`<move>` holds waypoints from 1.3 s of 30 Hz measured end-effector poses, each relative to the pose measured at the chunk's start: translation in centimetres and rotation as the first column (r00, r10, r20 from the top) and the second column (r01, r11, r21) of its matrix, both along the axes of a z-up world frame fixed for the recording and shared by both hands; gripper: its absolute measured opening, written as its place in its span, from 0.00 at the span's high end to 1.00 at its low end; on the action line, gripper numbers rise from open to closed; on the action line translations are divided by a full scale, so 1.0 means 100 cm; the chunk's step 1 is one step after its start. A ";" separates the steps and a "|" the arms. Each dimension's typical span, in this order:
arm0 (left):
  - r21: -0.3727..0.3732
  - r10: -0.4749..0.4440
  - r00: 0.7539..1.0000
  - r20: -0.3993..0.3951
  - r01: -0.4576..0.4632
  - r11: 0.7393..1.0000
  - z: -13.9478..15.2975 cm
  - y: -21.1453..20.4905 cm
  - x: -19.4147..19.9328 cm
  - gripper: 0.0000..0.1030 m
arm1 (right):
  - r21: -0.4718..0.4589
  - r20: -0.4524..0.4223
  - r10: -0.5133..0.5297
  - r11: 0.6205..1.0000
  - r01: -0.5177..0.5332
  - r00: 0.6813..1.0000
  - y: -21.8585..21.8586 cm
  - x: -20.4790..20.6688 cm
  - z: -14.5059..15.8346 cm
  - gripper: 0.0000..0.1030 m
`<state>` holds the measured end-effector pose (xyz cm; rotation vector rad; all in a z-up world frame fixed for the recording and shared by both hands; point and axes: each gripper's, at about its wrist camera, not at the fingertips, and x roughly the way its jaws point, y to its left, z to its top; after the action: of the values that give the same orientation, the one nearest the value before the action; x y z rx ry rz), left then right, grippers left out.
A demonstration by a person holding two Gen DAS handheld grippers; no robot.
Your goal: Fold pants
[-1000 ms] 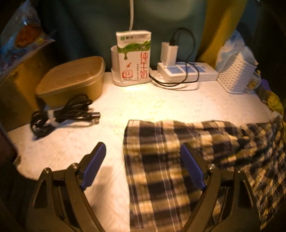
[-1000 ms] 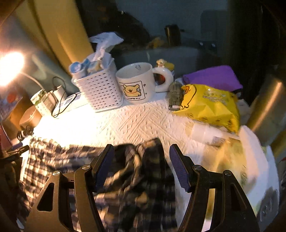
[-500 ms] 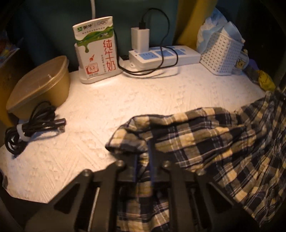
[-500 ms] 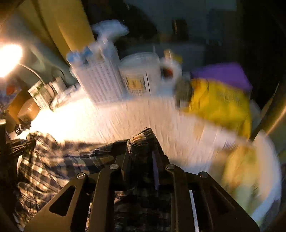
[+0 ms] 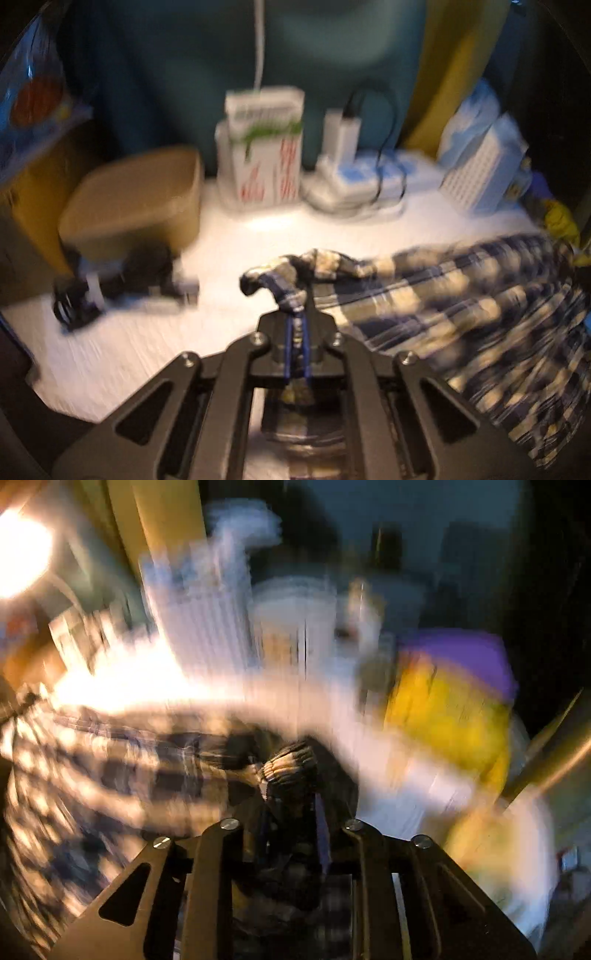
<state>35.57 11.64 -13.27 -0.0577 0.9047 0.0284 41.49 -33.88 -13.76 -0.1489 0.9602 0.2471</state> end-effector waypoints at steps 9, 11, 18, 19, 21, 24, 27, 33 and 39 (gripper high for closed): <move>-0.031 0.003 0.999 -0.035 -0.004 1.000 0.007 0.009 -0.002 0.80 | 0.076 0.137 0.018 0.997 -0.029 0.990 -0.012 0.005 0.069 0.34; -0.069 0.016 1.000 -0.005 -0.016 0.997 0.017 0.016 -0.003 0.62 | 0.088 0.177 -0.011 0.996 -0.004 0.984 -0.018 0.019 0.085 0.34; -0.105 -0.006 0.999 -0.038 0.002 0.994 0.005 0.021 0.025 0.47 | 0.240 0.028 -0.055 0.970 0.047 0.998 -0.019 0.079 0.059 0.34; -0.110 -0.009 0.998 -0.056 0.003 0.994 -0.002 0.021 0.031 0.46 | 0.260 -0.033 -0.048 0.964 0.055 0.998 -0.016 0.086 0.047 0.35; -0.095 -0.001 0.997 -0.083 -0.007 0.995 -0.013 0.017 0.032 0.46 | 0.260 -0.102 -0.036 0.964 0.061 0.994 -0.011 0.091 0.031 0.36; -0.050 -0.006 0.995 -0.095 0.001 0.999 -0.024 0.013 0.034 0.46 | 0.223 -0.153 0.014 0.975 0.021 0.988 0.000 0.083 0.013 0.36; -0.016 -0.009 0.996 -0.086 0.008 1.000 -0.026 0.007 0.032 0.46 | 0.174 -0.123 0.059 0.984 -0.037 0.991 0.012 0.062 0.011 0.44; -0.014 -0.043 0.998 -0.053 0.042 0.999 -0.026 0.001 0.022 0.90 | 0.020 0.042 0.128 0.991 -0.129 0.991 0.040 0.027 0.022 0.94; -0.004 -0.036 0.999 0.033 0.036 0.999 0.003 0.006 0.031 1.00 | -0.074 0.296 0.111 0.993 -0.093 0.949 0.057 0.028 0.074 0.95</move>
<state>38.68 12.25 -13.02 -0.0461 0.8724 -0.0086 44.31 -28.18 -6.37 -0.2832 0.6583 0.2819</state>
